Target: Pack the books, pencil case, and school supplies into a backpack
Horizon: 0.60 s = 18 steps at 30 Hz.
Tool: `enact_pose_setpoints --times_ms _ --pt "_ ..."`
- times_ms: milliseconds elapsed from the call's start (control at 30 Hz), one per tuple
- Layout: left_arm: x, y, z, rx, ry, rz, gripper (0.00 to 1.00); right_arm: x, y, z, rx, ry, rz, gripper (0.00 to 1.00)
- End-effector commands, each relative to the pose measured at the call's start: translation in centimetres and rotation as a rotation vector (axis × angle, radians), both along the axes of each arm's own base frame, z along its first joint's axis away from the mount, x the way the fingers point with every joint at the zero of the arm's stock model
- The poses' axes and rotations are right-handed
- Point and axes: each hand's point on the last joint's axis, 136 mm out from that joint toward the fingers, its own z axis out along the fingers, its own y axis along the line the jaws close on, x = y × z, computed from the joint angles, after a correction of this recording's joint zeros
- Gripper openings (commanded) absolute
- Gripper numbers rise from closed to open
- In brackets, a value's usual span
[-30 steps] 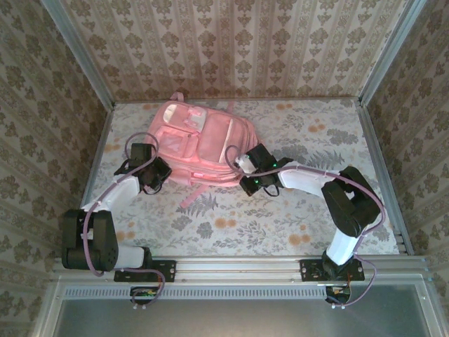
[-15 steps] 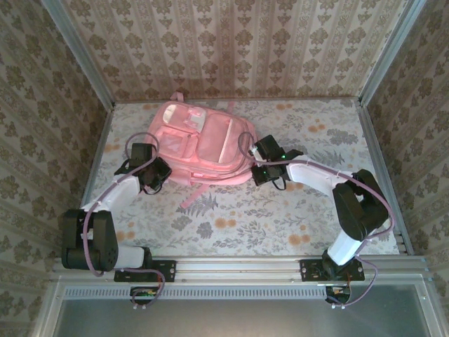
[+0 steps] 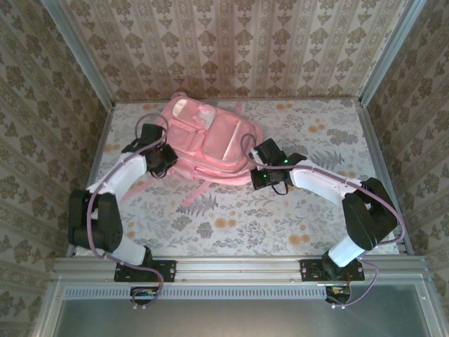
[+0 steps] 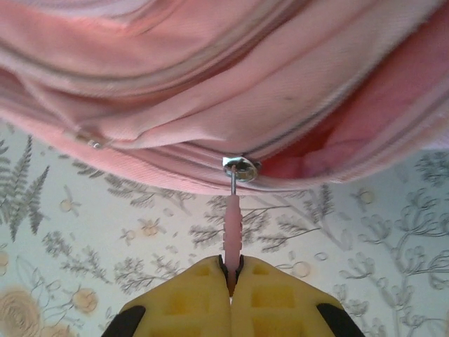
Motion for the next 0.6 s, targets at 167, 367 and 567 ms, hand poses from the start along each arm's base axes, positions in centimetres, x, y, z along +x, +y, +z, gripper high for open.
enact_pose_setpoints --times_ms 167,367,567 --pt "8.6 -0.5 3.1 0.030 -0.076 -0.144 0.30 -4.2 3.2 -0.7 0.110 0.161 0.039 0.00" --pt "5.6 0.5 2.6 -0.134 -0.025 -0.021 0.56 -3.7 7.2 -0.4 0.272 0.217 -0.029 0.00" --pt "-1.6 -3.5 0.9 -0.323 -0.021 0.041 0.57 -3.5 8.9 -1.0 0.372 0.270 -0.066 0.00"
